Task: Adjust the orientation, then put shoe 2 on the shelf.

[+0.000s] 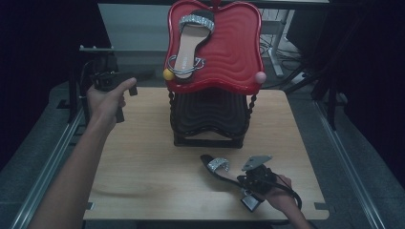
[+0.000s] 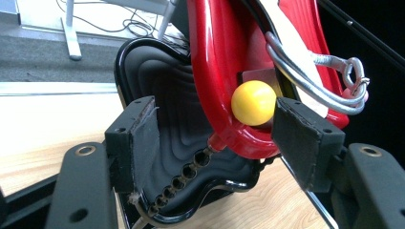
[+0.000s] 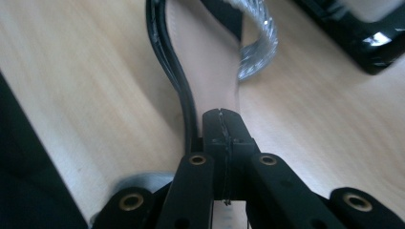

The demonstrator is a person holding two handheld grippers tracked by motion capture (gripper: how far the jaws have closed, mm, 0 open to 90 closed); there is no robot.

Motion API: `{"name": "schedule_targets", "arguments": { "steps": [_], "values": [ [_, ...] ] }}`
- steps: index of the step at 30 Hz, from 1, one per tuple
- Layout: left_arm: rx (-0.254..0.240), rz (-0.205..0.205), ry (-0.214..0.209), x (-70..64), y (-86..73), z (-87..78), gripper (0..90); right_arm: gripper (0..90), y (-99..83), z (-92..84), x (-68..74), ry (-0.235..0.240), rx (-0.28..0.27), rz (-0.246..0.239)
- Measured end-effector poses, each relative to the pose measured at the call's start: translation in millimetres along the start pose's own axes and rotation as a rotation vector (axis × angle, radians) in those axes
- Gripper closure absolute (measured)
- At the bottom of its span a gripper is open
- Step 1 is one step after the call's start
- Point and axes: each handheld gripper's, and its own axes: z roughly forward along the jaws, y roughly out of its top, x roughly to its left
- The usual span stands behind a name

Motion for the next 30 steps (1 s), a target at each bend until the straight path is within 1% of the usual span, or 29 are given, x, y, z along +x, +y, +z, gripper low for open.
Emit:
{"name": "schedule_targets", "arguments": {
  "steps": [1,2,3,5,8,12,13,18,20,21,22,24,26,27,28,30],
  "values": [
    [-0.002,-0.002,0.0,0.2,-0.4,-0.2,33.3,90.0,0.6,3.8,5.2,0.008,0.009,-0.017],
    [0.0,-0.001,0.002,0.9,-0.8,-0.9,33.3,90.0,1.0,5.9,8.0,0.02,0.012,-0.02],
    [0.0,-0.001,0.003,1.2,-0.9,-1.3,33.4,90.0,1.4,10.4,13.2,0.02,0.032,-0.04],
    [-0.003,-0.004,0.004,2.0,-1.0,-2.7,33.4,90.0,0.6,17.5,18.9,0.03,0.046,-0.053],
    [-0.007,-0.005,0.004,2.8,-1.2,-4.6,33.5,90.0,0.7,18.9,17.9,0.037,0.037,-0.034],
    [-0.003,-0.001,0.006,4.7,-2.2,-5.6,33.5,90.0,-1.2,17.5,13.9,0.03,0.028,-0.007],
    [-0.004,-0.003,0.009,5.0,-2.6,-5.5,33.5,87.0,-1.5,16.6,13.4,0.026,0.018,0.001],
    [0.001,-0.004,0.013,8.0,-4.1,-3.9,33.5,74.7,-0.7,10.2,9.5,0.047,-0.014,0.031],
    [0.005,-0.007,0.015,9.4,-4.9,-3.3,33.5,66.3,0.1,7.1,7.4,0.054,-0.027,0.055],
    [0.006,-0.008,0.017,9.7,-5.1,-3.2,33.4,59.6,1.0,5.2,6.6,0.045,-0.03,0.066],
    [0.007,-0.007,0.019,10.2,-5.3,-3.6,33.4,56.2,1.9,4.1,6.4,0.036,-0.034,0.074],
    [0.004,-0.009,0.022,10.8,-6.0,-4.2,33.5,46.9,5.5,2.3,5.6,0.022,-0.033,0.108],
    [0.004,-0.013,0.024,10.4,-6.7,-4.4,33.5,42.3,8.8,3.3,4.7,0.025,-0.029,0.134],
    [0.004,-0.012,0.024,10.0,-6.9,-4.6,33.5,38.7,10.7,4.1,4.8,0.022,-0.018,0.141],
    [0.004,-0.011,0.023,9.6,-6.8,-5.0,33.5,36.9,12.6,4.8,5.1,0.015,-0.01,0.139],
    [0.004,-0.006,0.023,9.0,-5.9,-5.4,33.5,32.9,15.9,5.7,6.3,0.02,0.01,0.144]
  ]
}}
